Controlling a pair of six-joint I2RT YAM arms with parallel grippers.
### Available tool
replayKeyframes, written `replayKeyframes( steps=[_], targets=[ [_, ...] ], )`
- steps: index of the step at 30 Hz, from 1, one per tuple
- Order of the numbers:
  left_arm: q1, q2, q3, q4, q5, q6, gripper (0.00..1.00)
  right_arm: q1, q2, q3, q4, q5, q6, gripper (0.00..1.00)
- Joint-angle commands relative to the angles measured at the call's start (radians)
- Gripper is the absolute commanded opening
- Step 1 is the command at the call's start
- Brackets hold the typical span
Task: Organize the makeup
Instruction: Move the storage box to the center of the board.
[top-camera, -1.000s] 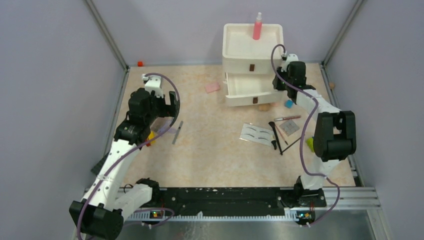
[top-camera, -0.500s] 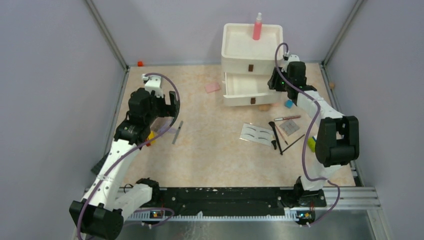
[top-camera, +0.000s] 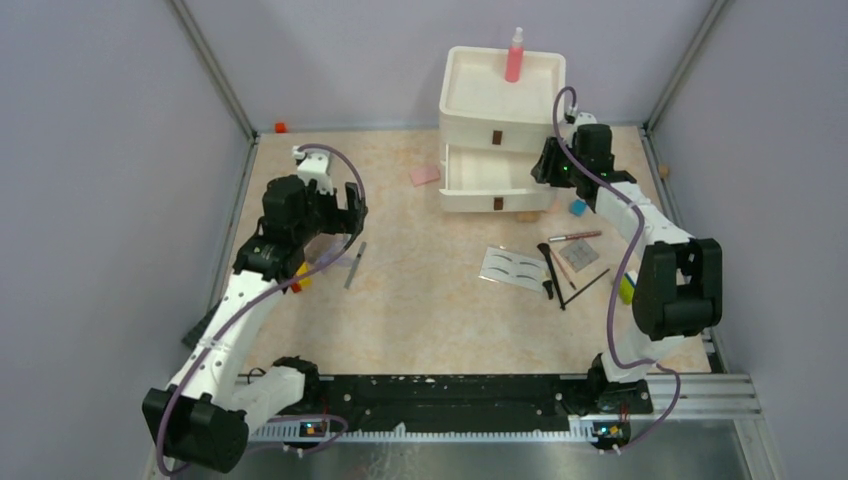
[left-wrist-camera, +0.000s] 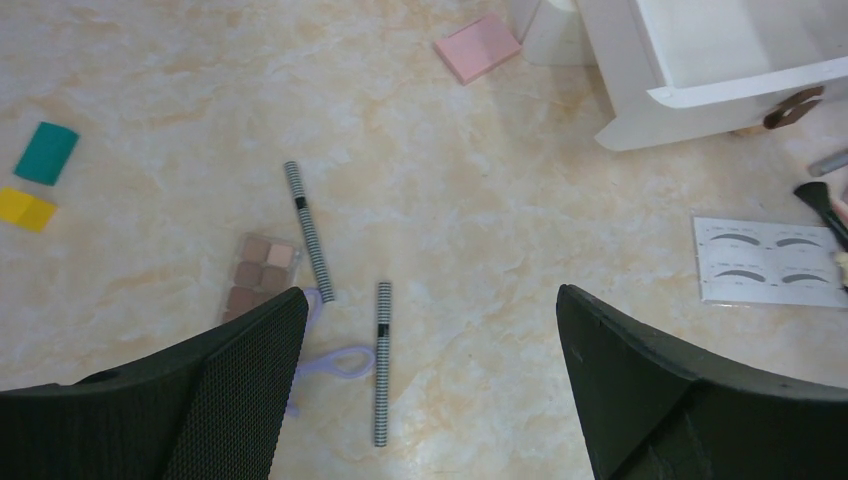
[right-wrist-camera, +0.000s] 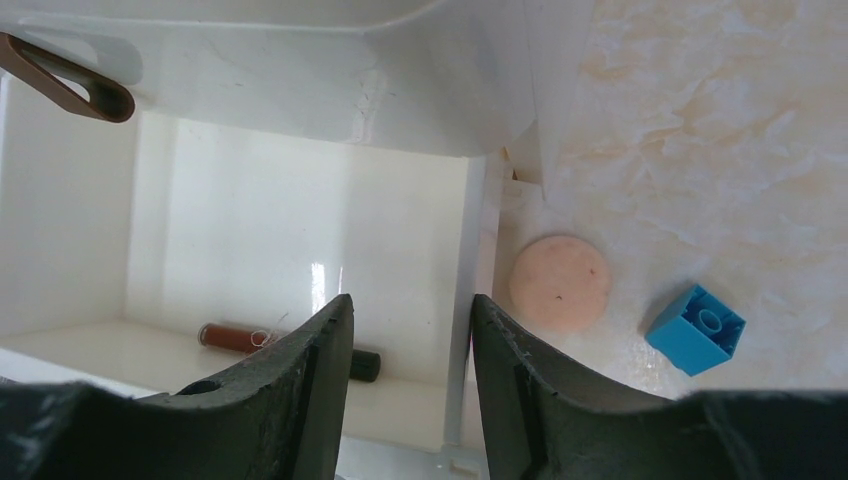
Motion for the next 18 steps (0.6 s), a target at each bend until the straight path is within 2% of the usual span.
replayKeyframes(
  steps=[1, 4, 10, 18],
  targets=[
    [0.001, 0.061, 0.048, 0.107, 0.157, -0.095, 0.99, 0.019, -0.052, 0.032, 0.001, 0.033, -0.003, 0.46],
    [-0.041, 0.151, 0.093, 0.194, 0.192, -0.162, 0.99, 0.020, -0.050, 0.033, 0.003, 0.054, -0.006, 0.47],
    [-0.162, 0.385, 0.270, 0.367, 0.137, -0.205, 0.99, 0.019, -0.038, 0.038, 0.002, 0.083, -0.013, 0.46],
    [-0.198, 0.797, 0.753, 0.354, 0.012, -0.180, 0.99, 0.019, -0.045, 0.019, 0.023, 0.084, 0.010, 0.46]
  ],
)
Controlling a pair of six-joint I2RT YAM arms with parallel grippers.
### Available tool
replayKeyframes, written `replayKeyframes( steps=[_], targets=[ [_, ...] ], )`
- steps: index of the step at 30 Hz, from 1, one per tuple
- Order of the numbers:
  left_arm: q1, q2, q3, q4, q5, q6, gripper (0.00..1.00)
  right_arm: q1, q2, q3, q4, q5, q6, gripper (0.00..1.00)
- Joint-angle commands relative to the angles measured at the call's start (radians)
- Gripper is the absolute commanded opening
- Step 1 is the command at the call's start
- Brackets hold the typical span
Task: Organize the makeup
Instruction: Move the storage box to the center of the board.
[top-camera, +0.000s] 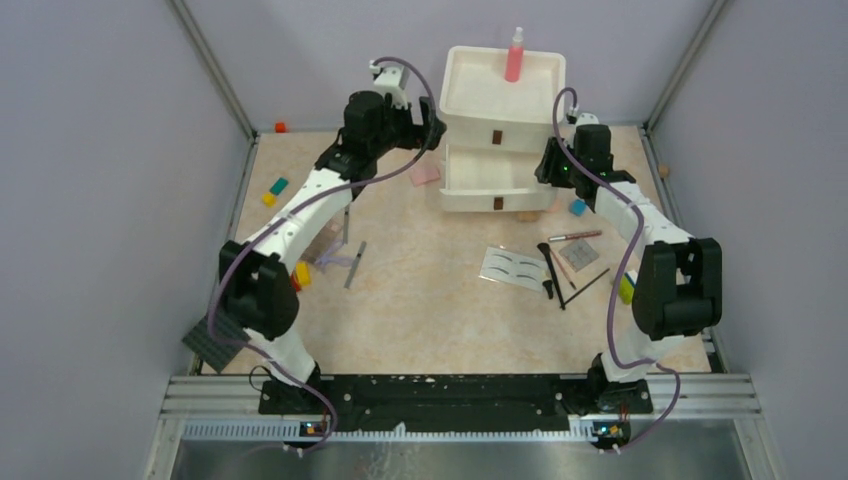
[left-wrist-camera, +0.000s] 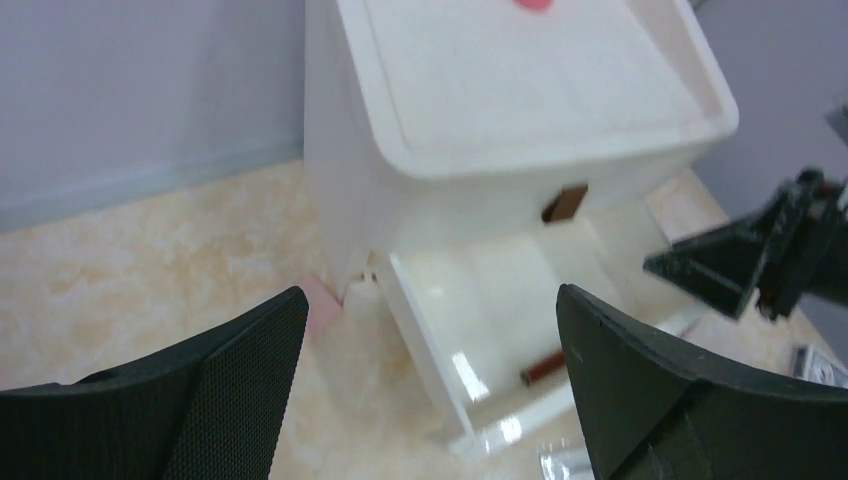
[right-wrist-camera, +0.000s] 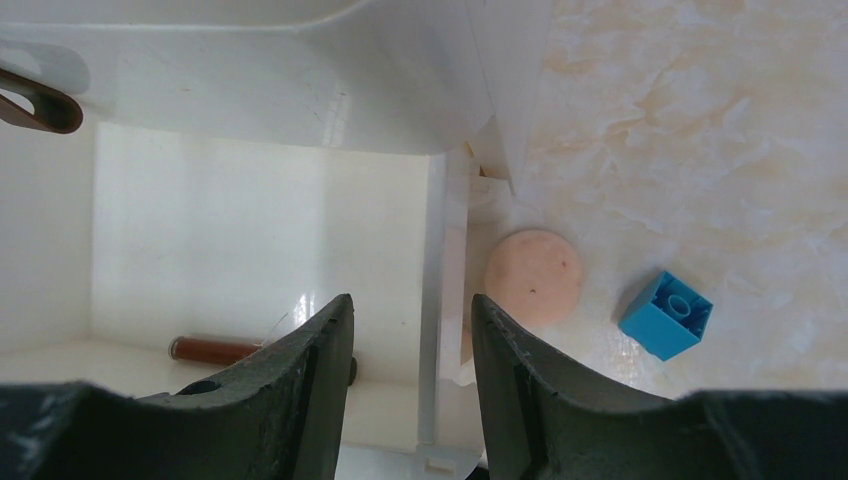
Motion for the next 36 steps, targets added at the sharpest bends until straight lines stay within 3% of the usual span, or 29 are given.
replayKeyframes(
  steps=[1, 7, 10, 15, 25, 30, 36],
  targets=[
    [-0.005, 0.199, 0.286, 0.060, -0.079, 0.001, 0.99, 0.015, -0.044, 0.018, 0.040, 0.013, 0.013, 0.46],
    [-0.022, 0.483, 0.665, -0.032, -0.188, 0.021, 0.99, 0.014, -0.038, 0.016, 0.048, 0.007, 0.026, 0.46],
    [-0.026, 0.573, 0.749, -0.014, -0.230, 0.038, 0.98, 0.014, -0.036, 0.013, 0.051, 0.011, 0.027, 0.46],
    [-0.044, 0.658, 0.816, 0.002, -0.261, 0.075, 0.86, 0.014, -0.029, 0.008, 0.049, 0.019, 0.028, 0.46],
    [-0.084, 0.701, 0.873, -0.011, -0.294, 0.176, 0.34, 0.014, -0.027, -0.006, 0.050, 0.032, 0.071, 0.45],
    [-0.103, 0.722, 0.867, -0.057, -0.324, 0.175, 0.01, 0.014, -0.020, 0.008, 0.005, 0.025, 0.100, 0.42],
    [-0.115, 0.731, 0.894, -0.099, -0.352, 0.153, 0.00, 0.018, -0.049, -0.003, -0.054, 0.014, 0.150, 0.41]
  ],
)
